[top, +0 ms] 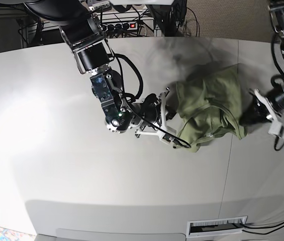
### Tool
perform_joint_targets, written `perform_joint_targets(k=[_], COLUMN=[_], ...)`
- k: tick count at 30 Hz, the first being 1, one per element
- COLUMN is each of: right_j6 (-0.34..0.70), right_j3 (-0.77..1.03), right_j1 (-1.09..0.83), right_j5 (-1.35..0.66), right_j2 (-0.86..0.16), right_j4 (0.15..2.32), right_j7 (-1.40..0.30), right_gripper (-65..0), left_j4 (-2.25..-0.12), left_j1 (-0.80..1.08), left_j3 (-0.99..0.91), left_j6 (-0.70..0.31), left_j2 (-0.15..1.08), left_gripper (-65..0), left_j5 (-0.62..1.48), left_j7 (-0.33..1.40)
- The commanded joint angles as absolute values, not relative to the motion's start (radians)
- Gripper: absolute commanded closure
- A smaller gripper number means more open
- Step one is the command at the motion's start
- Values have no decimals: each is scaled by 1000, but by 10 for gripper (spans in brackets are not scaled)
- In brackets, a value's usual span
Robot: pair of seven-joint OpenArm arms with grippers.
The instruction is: Fold the T-shirt properly
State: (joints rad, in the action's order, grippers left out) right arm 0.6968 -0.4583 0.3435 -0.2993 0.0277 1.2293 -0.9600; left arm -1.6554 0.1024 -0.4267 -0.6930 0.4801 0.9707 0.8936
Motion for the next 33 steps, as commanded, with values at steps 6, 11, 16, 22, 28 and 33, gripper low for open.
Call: perform_joint_targets(k=[6,11,16,22,28,33], right_j6=[698,698,698,698,698,698], right_j3=[-456,-456,-456,-443,-290,-183], right_j1=[368,368,369,368,366,366], right_j5=[-280,-271,-272,-271,-291,-412], right_j2=[33,33,33,33,28,-24], right_j4=[1243,1243,1243,1298,1399,1428], right_j7=[-914,-913,-915,-951,-1011,-1055], right_gripper=[0,0,0,0,0,0], left_j4=[-1782,-1791,-1747,-1586,-1534,-1530], left_j1=[221,247,247,247,239,201], left_j3=[-434,-434,-414,-300,-251,-251], left_j6=[-675,-693,-693,-692,-660,-647], left_j2=[358,262,179,175,180,239], left_gripper=[0,0,0,0,0,0], left_j5=[1055,1054,923,669,463,392], left_j7=[890,853,783,566,432,388])
